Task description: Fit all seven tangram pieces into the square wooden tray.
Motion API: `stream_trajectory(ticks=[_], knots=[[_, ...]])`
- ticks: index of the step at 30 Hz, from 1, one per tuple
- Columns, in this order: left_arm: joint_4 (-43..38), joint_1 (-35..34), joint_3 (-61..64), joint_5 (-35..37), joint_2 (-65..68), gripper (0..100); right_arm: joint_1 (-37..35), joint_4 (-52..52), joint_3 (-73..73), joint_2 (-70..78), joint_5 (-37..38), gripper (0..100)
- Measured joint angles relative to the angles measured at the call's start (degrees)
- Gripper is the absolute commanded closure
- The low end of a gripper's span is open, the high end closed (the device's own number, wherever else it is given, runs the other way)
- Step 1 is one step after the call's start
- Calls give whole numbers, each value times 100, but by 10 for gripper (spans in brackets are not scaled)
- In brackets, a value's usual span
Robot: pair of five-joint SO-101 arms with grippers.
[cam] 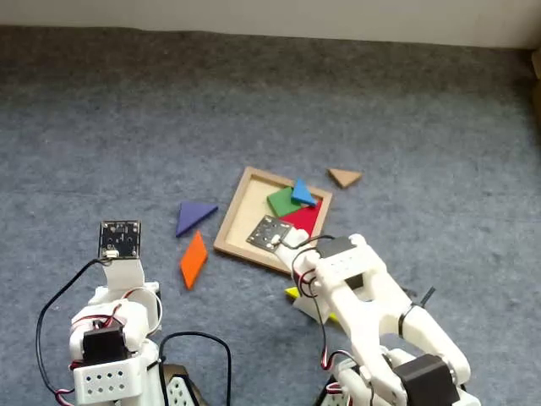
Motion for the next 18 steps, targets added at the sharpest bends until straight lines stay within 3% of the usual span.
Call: stream_trajectory(ticks=[9,18], knots=[[0,0,0,0,0,993,-9,782,18,-897,-9,819],[0,0,0,0,0,993,-26,1433,-1081,-1459,-9,819]])
